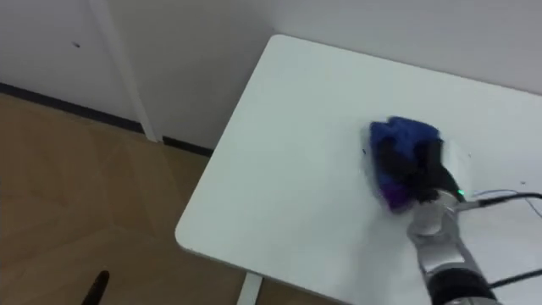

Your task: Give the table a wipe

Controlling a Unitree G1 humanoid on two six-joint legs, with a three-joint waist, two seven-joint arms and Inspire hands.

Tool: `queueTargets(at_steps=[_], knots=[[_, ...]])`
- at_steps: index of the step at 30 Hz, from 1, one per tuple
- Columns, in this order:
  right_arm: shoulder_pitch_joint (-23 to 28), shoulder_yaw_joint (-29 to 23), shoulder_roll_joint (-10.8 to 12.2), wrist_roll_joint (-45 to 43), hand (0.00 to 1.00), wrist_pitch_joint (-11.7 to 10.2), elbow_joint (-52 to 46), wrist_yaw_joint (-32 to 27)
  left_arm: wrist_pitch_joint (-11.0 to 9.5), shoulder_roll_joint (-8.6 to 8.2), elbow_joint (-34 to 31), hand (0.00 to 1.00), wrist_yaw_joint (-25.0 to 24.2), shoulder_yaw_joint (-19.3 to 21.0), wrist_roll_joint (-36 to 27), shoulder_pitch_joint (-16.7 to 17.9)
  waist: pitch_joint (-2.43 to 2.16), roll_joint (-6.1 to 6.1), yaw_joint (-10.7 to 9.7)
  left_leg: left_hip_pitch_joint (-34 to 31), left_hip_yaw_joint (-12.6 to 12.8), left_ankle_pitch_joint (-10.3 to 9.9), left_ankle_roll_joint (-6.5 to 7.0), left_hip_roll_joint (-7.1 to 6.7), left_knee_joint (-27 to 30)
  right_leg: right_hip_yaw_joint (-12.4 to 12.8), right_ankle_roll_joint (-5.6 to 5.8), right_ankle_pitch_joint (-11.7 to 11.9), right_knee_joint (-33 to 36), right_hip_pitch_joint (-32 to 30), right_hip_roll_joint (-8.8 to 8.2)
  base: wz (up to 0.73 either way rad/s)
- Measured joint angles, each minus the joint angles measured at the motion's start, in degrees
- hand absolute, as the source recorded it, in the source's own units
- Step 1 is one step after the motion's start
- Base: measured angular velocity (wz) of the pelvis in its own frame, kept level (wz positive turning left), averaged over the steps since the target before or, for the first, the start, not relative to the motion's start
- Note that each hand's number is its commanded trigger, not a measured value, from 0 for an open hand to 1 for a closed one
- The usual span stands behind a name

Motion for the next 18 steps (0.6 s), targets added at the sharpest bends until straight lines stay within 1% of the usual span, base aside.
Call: queueTargets(at_steps=[1,2,3,4,5,6,8,9,10,11,12,13,14,15,16,17,18], knots=[[0.52,-2.99,-1.44,1.58,1.0,0.01,2.64,0.12,0.21,-0.05,0.0,0.0,0.03,1.83,0.05,1.35,0.07,-0.22,-0.28,0.8,-0.04,0.07,0.07,-0.04,-0.25,0.42,0.0,0.0,-0.07,0.51,-0.05,0.12],[1.87,-4.71,-2.88,1.89,1.0,-0.04,4.83,0.29,0.52,0.05,0.01,0.0,0.08,3.15,0.05,2.22,0.22,-0.3,-0.53,1.64,-0.12,0.06,0.09,-0.07,-0.67,0.61,0.01,0.0,-0.43,1.01,-0.04,0.1],[2.68,-5.4,-3.55,1.94,1.0,-0.22,5.63,0.45,0.6,0.18,0.03,0.0,0.08,3.74,0.02,2.4,0.27,-0.56,-0.84,1.97,-0.3,0.05,0.1,-0.12,-0.82,0.6,0.01,0.0,-0.71,1.52,-0.02,0.12],[3.69,-7.23,-4.06,2.02,1.0,-0.41,6.83,1.16,0.69,0.32,0.04,0.0,0.08,4.94,-0.08,2.59,0.22,-0.96,-1.78,2.57,-0.54,0.04,0.11,-0.09,-1.44,0.66,0.02,-0.01,-0.9,1.99,0.05,0.06],[4.35,-8.65,-4.21,1.9,1.0,-0.39,7.52,1.77,0.68,0.42,0.02,0.0,0.06,5.43,-0.17,2.4,0.25,-1.41,-2.63,3.15,-0.38,0.03,0.1,0.01,-1.7,0.73,0.02,-0.01,-0.93,2.48,0.12,0.0],[4.74,-9.29,-4.21,1.84,1.0,-0.38,7.62,2.12,0.68,0.35,0.02,0.0,0.01,5.63,-0.22,2.19,0.19,-1.54,-3.07,3.38,-0.32,0.02,0.09,0.03,-1.82,0.73,0.03,-0.02,-0.97,2.92,0.14,-0.04],[6.97,-9.93,-4.26,1.35,1.0,-0.48,7.56,2.79,0.45,0.28,-0.02,0.0,-0.14,5.68,-0.3,0.64,0.1,-1.76,-4.95,4.82,-0.22,-0.02,0.14,0.04,-2.06,0.73,0.04,-0.03,-0.99,4.3,0.13,0.0],[7.59,-9.91,-4.27,1.1,1.0,-0.58,7.45,2.84,0.35,0.33,-0.01,0.0,-0.22,5.67,-0.32,0.09,0.1,-1.76,-5.03,5.15,-0.15,-0.12,0.15,0.08,-2.07,0.78,0.05,-0.03,-0.96,4.6,0.17,-0.08],[8.57,-9.88,-4.26,0.51,1.0,-0.67,7.37,2.81,0.1,0.42,0.03,0.0,-0.47,5.52,-0.53,-1.28,0.05,-1.8,-5.25,5.58,0.08,-0.4,0.17,0.15,-2.03,0.91,0.06,-0.04,-0.95,5.05,0.21,-0.18],[8.88,-9.85,-4.28,-0.75,1.0,-0.66,6.9,2.84,-0.19,0.48,0.15,0.0,-0.65,5.12,-1.77,-2.8,0.03,-1.75,-4.98,6.06,0.63,-0.52,0.21,0.3,-2.17,1.01,0.08,-0.05,-0.85,5.2,0.21,-0.24],[8.89,-9.45,-4.24,-1.26,1.0,-0.65,6.81,2.84,-0.32,0.52,0.18,0.0,-0.81,4.77,-2.7,-3.42,0.05,-1.74,-4.65,6.39,0.98,-0.54,0.22,0.37,-2.35,1.34,0.08,-0.05,-0.86,5.38,0.23,-0.37],[8.65,-8.41,-3.82,-2.36,1.0,-0.3,6.06,2.84,-0.55,0.56,0.31,0.0,-1.32,3.94,-4.15,-4.21,0.08,-1.62,-4.33,7.16,1.67,-0.69,0.22,0.44,-2.71,2.19,0.08,-0.05,-0.97,5.75,0.28,-0.43],[8.38,-7.44,-3.22,-5.5,1.0,0.68,4.5,2.78,-0.67,0.53,1.61,0.0,-1.87,2.91,-4.74,-5.18,-0.06,-1.22,-4.25,7.61,2.44,-0.99,0.23,0.62,-2.62,2.49,0.09,-0.05,-0.82,5.96,0.36,-0.48],[8.06,-6.4,-3.08,-6.83,1.0,1.26,3.44,2.78,-0.64,0.51,2.39,0.0,-2.03,2.2,-4.75,-5.77,-0.03,-1.08,-3.86,7.89,3.08,-1.05,0.21,0.73,-2.66,2.74,0.13,-0.07,-0.78,5.92,0.36,-0.62],[7.14,-3.82,-2.81,-9.08,1.0,3.41,1.63,2.81,-0.43,0.41,3.14,0.0,-2.76,0.89,-5.31,-6.69,0.11,-0.9,-2.76,8.2,4.43,-1.22,0.11,0.92,-2.61,3.21,0.26,-0.16,-0.9,5.71,0.4,-0.63],[6.2,-1.56,-1.53,-12.26,1.0,6.14,-0.81,3.07,-0.43,0.31,4.63,0.0,-3.24,-0.53,-6.41,-8.08,0.13,-0.82,-2.25,8.25,5.1,-1.27,0.06,0.95,-2.59,3.92,0.32,-0.19,-0.92,5.42,0.5,-0.59],[5.96,0.12,-1.05,-13.18,1.0,7.48,-2.62,3.45,-0.34,0.22,5.58,0.0,-3.37,-1.44,-6.53,-8.85,0.12,-0.78,-1.77,8.28,5.46,-1.27,0.04,1.04,-2.65,4.19,0.32,-0.2,-0.88,5.18,0.56,-0.52]])
